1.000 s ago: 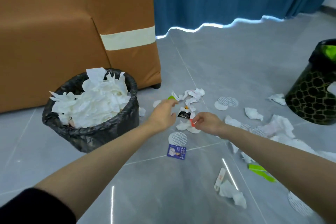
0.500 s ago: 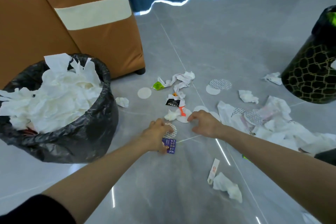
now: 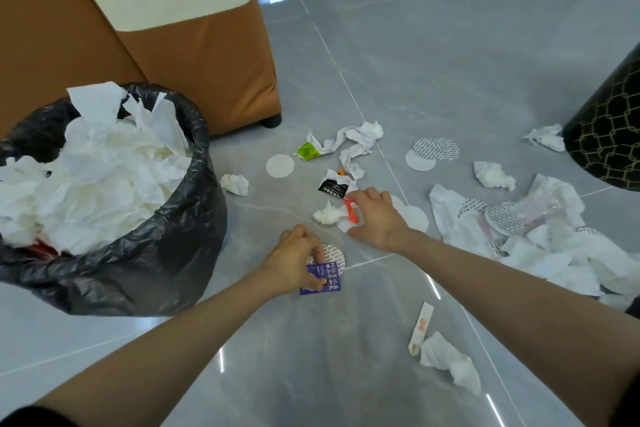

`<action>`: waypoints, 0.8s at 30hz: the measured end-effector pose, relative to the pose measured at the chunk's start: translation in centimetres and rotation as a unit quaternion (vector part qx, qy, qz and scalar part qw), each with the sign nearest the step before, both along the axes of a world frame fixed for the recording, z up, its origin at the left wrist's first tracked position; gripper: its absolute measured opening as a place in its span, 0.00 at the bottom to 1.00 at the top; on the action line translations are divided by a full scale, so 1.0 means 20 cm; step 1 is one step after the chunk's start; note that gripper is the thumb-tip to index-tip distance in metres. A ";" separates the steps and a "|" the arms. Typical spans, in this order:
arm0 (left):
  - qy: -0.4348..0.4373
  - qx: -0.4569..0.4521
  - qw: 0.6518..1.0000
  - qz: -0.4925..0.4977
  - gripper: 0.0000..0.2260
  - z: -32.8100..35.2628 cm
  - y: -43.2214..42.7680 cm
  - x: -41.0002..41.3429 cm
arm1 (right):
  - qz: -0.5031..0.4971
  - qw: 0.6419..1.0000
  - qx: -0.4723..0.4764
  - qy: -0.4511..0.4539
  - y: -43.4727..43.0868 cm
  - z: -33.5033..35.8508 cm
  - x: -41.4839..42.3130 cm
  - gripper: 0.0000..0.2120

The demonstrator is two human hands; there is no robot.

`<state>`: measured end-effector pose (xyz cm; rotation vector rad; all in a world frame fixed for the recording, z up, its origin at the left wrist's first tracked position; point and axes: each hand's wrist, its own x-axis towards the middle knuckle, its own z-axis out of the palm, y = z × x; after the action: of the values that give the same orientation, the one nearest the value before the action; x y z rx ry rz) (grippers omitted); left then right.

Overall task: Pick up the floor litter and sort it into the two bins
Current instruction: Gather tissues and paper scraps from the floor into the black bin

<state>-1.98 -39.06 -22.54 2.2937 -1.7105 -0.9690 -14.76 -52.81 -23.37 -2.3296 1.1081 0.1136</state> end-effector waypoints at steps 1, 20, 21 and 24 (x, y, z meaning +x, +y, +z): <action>-0.005 0.003 1.000 0.000 0.19 0.00 0.00 0.00 | 0.002 1.000 0.005 0.000 0.01 0.00 0.01 0.29; 0.141 -0.143 0.966 0.164 0.14 0.20 -0.02 0.04 | -0.126 0.963 0.071 -0.226 -0.02 0.28 -0.04 0.06; 0.143 -0.166 0.960 0.172 0.14 0.25 -0.03 0.05 | -0.139 0.953 0.067 -0.260 -0.02 0.33 -0.03 0.06; 0.145 -0.258 0.935 0.197 0.13 0.43 -0.05 0.07 | -0.168 0.921 0.078 -0.342 -0.03 0.48 0.03 0.06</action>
<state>-0.60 -40.05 -14.03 1.9199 -1.1469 -0.6376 -14.22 -53.41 -13.82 -1.7708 1.0489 -0.6649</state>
